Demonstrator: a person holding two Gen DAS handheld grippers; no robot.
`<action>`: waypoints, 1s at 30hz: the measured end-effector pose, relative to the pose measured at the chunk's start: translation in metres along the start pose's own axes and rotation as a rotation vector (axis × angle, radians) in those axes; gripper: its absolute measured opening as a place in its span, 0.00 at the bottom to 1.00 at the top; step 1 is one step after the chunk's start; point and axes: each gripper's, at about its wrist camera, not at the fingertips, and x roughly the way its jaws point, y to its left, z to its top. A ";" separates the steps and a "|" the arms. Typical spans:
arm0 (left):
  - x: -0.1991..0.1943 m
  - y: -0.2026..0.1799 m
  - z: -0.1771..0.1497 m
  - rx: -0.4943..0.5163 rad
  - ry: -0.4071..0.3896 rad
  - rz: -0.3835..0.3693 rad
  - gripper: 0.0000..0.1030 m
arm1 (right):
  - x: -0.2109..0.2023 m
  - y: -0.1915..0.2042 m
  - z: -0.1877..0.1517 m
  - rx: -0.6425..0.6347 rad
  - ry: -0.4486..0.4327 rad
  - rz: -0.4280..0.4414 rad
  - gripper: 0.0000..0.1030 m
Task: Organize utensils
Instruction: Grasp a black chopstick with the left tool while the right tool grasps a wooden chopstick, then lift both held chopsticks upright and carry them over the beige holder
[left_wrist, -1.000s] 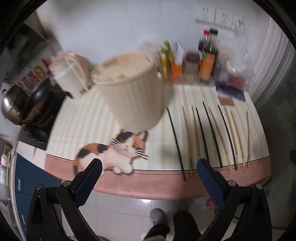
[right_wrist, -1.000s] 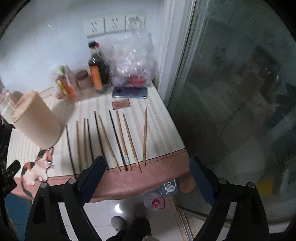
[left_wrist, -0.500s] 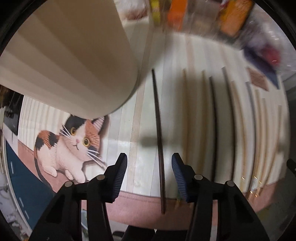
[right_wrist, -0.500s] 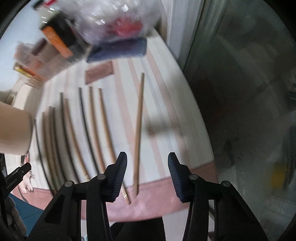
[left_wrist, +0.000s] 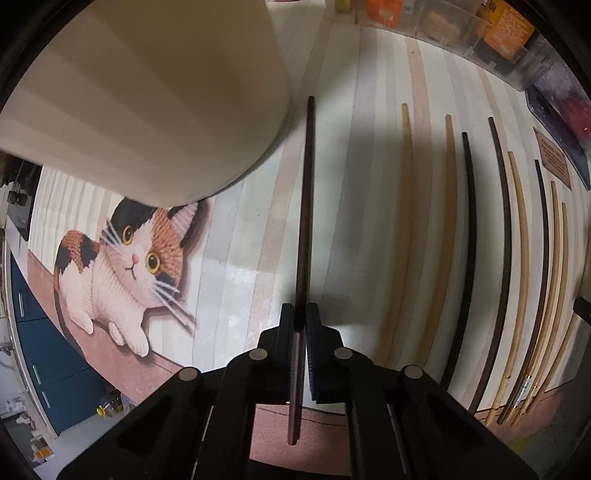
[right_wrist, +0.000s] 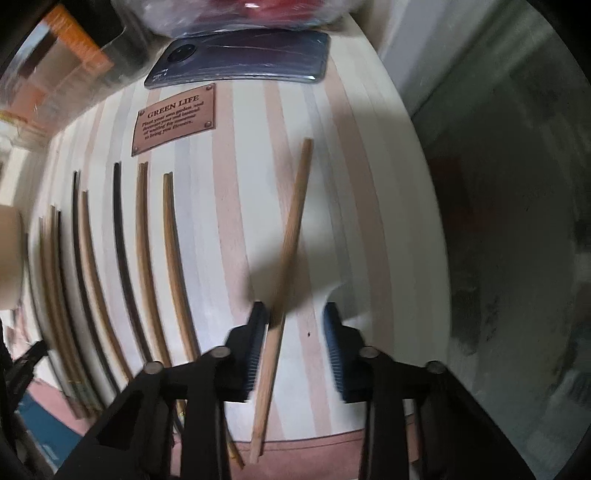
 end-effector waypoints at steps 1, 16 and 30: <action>0.001 0.003 -0.003 -0.010 0.006 -0.005 0.04 | -0.001 0.003 -0.001 -0.008 0.002 0.000 0.10; 0.029 0.041 -0.025 -0.006 0.097 -0.131 0.08 | -0.007 0.025 -0.060 -0.147 0.192 0.004 0.12; 0.015 0.009 0.015 0.052 0.063 -0.062 0.03 | -0.013 0.045 -0.033 -0.153 0.193 -0.010 0.07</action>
